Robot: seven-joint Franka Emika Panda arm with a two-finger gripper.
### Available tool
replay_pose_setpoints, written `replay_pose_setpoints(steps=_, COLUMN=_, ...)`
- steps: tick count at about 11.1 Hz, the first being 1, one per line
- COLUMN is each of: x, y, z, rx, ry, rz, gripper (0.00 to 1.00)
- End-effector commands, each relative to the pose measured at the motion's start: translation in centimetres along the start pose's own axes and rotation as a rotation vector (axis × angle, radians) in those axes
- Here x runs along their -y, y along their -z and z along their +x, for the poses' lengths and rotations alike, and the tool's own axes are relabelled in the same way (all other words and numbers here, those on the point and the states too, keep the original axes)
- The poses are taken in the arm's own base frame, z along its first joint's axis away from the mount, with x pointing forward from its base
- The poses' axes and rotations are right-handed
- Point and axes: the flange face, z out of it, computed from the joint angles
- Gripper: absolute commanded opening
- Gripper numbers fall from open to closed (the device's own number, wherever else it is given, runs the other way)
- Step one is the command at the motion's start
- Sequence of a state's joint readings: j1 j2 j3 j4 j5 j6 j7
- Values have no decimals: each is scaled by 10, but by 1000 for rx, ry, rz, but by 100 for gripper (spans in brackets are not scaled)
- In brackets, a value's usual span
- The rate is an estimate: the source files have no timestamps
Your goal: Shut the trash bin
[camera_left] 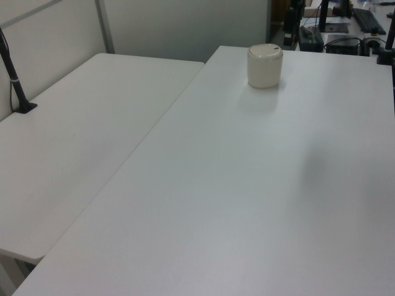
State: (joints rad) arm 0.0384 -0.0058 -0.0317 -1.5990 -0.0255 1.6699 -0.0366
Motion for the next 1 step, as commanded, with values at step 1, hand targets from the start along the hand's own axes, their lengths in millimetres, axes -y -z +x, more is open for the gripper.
replay_pose_setpoints(steps=1, x=-2, y=2, z=-5, rx=-19, ry=24, rz=-10, gripper=100)
